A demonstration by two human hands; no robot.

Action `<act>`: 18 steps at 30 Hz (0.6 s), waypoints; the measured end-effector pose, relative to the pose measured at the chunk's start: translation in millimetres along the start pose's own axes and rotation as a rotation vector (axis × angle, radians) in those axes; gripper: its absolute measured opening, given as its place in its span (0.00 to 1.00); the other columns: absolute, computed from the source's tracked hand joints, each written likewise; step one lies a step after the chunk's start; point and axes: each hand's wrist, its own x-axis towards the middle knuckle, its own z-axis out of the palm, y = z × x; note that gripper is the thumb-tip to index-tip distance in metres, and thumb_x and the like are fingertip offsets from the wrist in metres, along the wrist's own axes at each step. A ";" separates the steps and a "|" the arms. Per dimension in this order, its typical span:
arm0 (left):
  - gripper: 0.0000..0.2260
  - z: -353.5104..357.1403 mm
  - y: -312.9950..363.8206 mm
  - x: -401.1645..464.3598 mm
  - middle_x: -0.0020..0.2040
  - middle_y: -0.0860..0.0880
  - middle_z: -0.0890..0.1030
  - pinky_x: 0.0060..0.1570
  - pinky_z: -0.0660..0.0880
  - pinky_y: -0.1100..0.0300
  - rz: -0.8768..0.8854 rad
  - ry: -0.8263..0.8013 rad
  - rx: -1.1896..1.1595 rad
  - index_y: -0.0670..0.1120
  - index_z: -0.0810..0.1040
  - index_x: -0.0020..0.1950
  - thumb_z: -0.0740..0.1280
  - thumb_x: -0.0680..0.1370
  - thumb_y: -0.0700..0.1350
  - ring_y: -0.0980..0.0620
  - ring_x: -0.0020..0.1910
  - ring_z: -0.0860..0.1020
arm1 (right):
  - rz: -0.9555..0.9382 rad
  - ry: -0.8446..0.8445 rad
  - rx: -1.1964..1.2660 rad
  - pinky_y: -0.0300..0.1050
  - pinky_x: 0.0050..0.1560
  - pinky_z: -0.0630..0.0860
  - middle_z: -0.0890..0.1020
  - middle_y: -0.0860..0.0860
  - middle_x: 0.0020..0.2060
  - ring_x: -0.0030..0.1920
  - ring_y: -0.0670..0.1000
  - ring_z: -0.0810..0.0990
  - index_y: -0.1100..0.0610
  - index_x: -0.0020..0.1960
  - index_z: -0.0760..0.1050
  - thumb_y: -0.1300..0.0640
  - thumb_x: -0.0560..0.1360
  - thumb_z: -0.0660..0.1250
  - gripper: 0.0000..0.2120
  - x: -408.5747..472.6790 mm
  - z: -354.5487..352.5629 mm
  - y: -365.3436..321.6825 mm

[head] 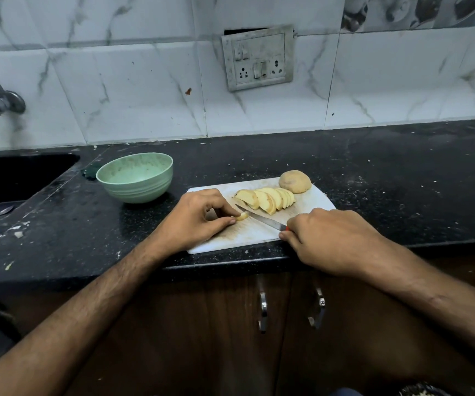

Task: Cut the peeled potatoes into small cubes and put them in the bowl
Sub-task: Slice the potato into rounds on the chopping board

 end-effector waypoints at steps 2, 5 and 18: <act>0.04 -0.4 0.8 -0.1 0.44 0.56 0.84 0.44 0.78 0.60 -0.002 -0.007 0.005 0.48 0.88 0.48 0.78 0.74 0.41 0.56 0.44 0.82 | 0.003 -0.007 0.001 0.48 0.43 0.64 0.80 0.52 0.52 0.48 0.55 0.77 0.50 0.54 0.73 0.43 0.83 0.49 0.17 0.6 1.7 -4.8; 0.04 -1.1 1.9 0.3 0.44 0.57 0.84 0.44 0.74 0.67 -0.005 -0.018 0.015 0.48 0.88 0.47 0.78 0.74 0.42 0.57 0.45 0.82 | 0.007 -0.054 0.014 0.48 0.44 0.65 0.79 0.52 0.54 0.46 0.54 0.73 0.52 0.58 0.73 0.44 0.84 0.49 0.18 3.7 2.4 -10.7; 0.03 -1.4 3.2 -1.7 0.40 0.56 0.85 0.41 0.79 0.57 0.026 0.034 0.035 0.48 0.88 0.44 0.79 0.72 0.42 0.57 0.40 0.83 | 0.042 -0.072 -0.044 0.49 0.44 0.68 0.79 0.50 0.48 0.43 0.53 0.72 0.49 0.50 0.72 0.42 0.83 0.49 0.17 -15.7 -17.9 7.0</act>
